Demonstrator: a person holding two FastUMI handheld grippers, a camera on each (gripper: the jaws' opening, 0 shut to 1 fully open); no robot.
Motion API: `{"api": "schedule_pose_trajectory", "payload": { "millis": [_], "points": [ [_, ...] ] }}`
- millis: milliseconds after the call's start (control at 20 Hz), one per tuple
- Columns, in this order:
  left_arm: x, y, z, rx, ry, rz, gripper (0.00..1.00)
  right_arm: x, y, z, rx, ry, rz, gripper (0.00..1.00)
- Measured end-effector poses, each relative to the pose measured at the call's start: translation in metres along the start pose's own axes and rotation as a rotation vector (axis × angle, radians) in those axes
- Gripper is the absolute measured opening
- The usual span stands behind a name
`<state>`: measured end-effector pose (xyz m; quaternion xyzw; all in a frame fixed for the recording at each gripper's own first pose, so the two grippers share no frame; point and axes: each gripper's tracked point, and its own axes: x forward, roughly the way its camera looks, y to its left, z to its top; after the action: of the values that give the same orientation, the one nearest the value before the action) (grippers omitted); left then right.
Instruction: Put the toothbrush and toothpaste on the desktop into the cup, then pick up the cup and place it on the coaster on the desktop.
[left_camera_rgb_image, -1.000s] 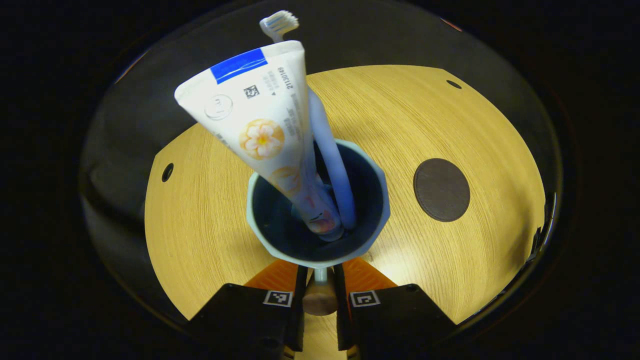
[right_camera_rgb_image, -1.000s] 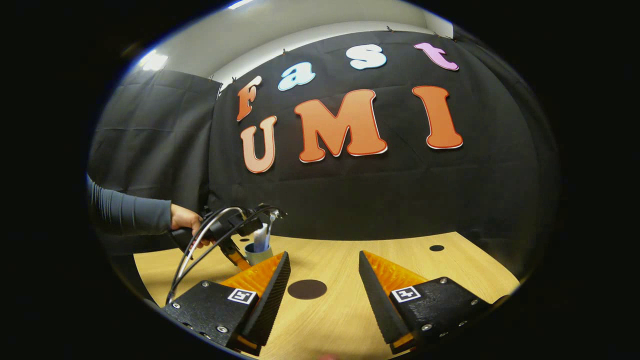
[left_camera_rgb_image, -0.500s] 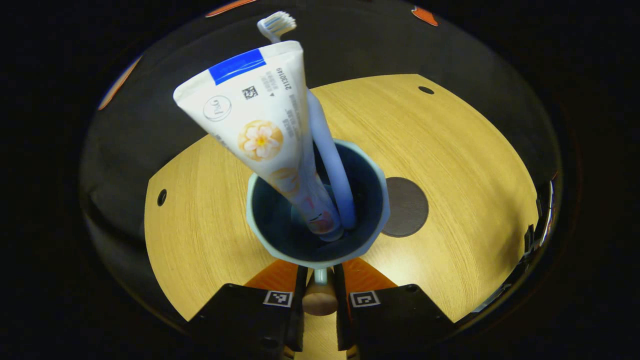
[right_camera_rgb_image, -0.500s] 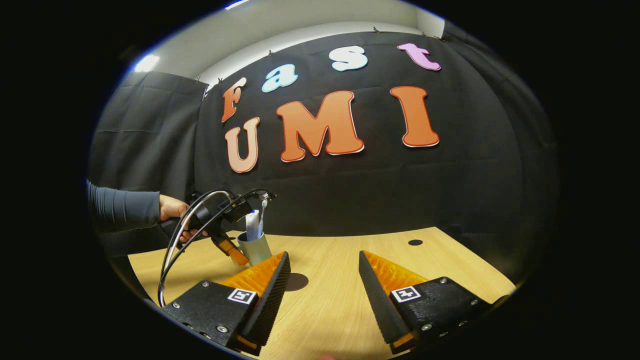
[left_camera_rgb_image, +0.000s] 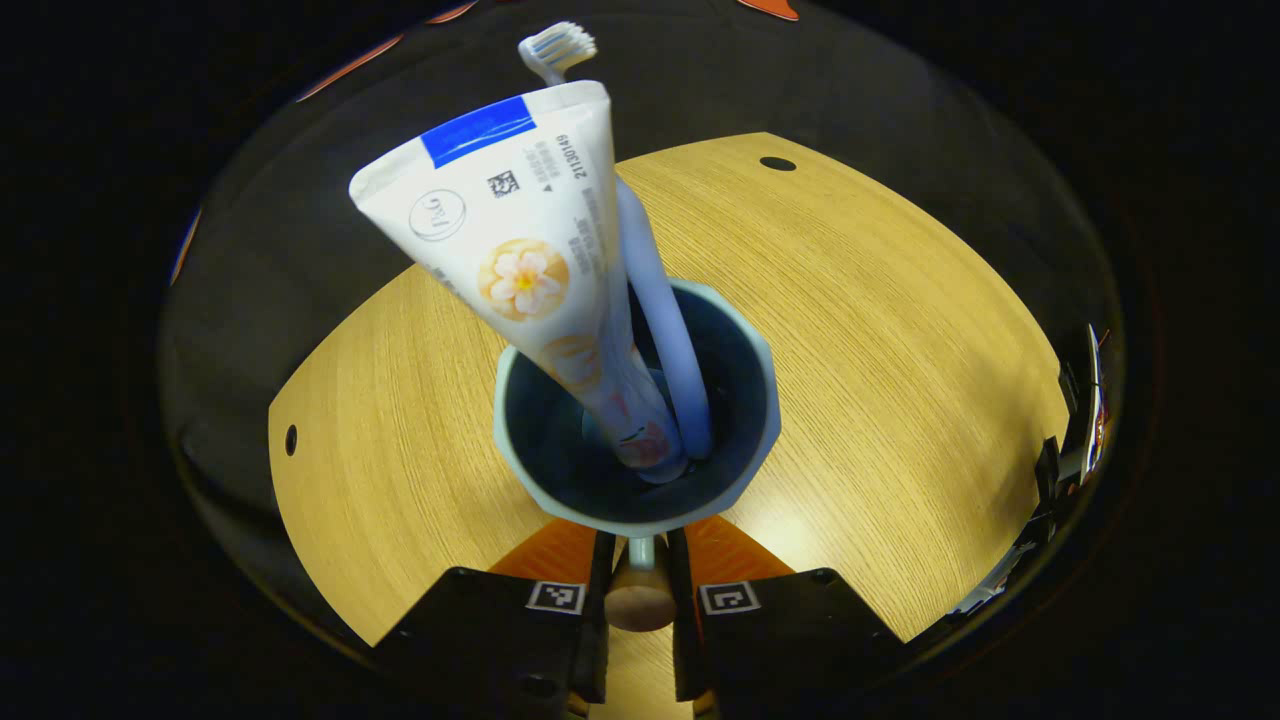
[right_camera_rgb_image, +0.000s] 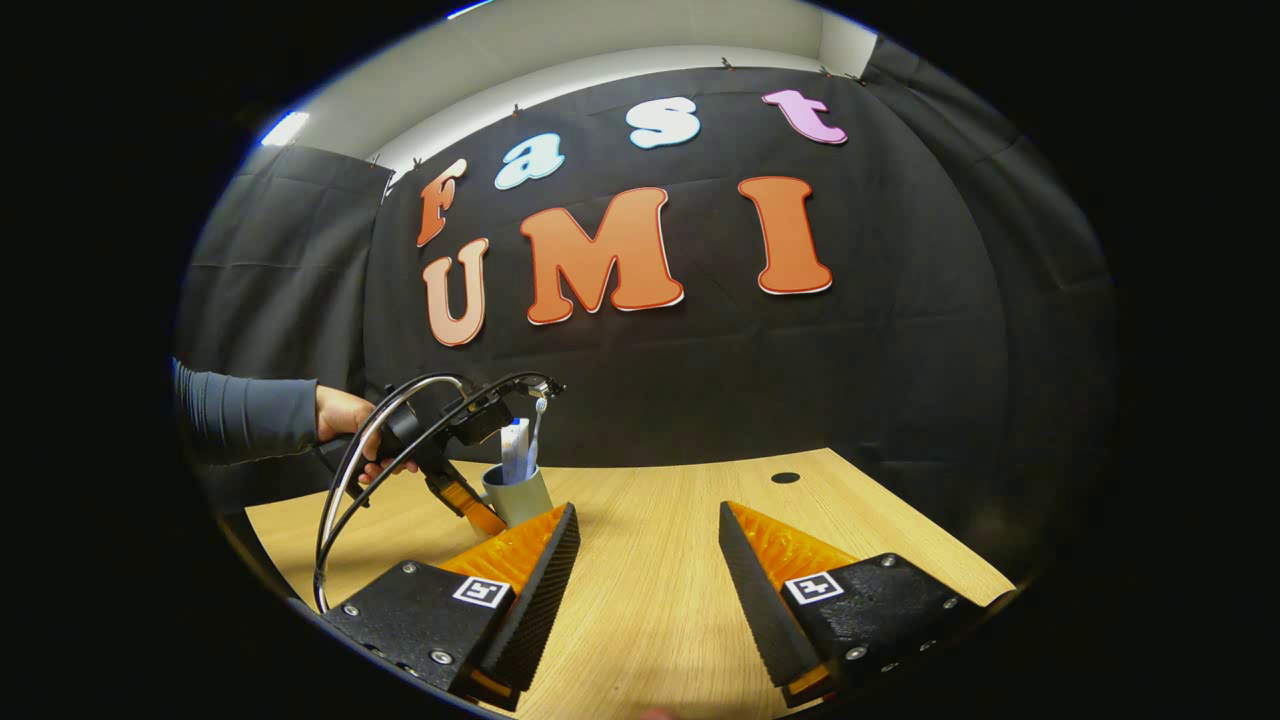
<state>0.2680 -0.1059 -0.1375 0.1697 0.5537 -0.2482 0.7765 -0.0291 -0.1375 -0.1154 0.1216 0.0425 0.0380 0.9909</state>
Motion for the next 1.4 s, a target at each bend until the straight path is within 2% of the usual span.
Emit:
{"api": "schedule_pose_trajectory", "payload": {
  "millis": [550,650,750,850,900,950,1050,1250,1400],
  "points": [
    [-0.01,-0.003,0.0,-0.002,0.054,0.014,0.28,-0.008,-0.018,-0.027,0.032,0.05,-0.018,0.85],
    [-0.015,-0.002,0.0,0.016,0.051,0.029,0.36,-0.01,-0.016,-0.028,0.033,0.056,-0.019,0.85],
    [-0.021,-0.001,0.004,0.017,0.019,0.028,0.62,-0.01,-0.016,-0.028,0.03,0.054,-0.024,0.85],
    [-0.037,-0.001,0.008,0.02,-0.03,0.04,0.89,-0.008,-0.013,-0.024,0.032,0.049,-0.028,0.86],
    [-0.044,0.002,0.014,0.027,-0.069,0.049,0.87,-0.007,-0.011,-0.02,0.036,0.045,-0.03,0.86],
    [-0.053,0.005,0.017,0.029,-0.106,0.061,0.94,-0.006,-0.007,-0.018,0.038,0.039,-0.028,0.86],
    [-0.073,0.01,0.015,0.011,-0.178,0.078,0.95,-0.003,0.002,-0.012,0.031,0.027,-0.032,0.86],
    [-0.118,0.029,0.008,-0.094,-0.376,0.14,0.95,0.007,0.023,0.002,0.003,0.005,-0.062,0.87],
    [-0.164,0.045,0.002,-0.183,-0.581,0.215,0.94,0.014,0.053,0.008,-0.027,0.003,-0.071,0.88]
  ]
}}
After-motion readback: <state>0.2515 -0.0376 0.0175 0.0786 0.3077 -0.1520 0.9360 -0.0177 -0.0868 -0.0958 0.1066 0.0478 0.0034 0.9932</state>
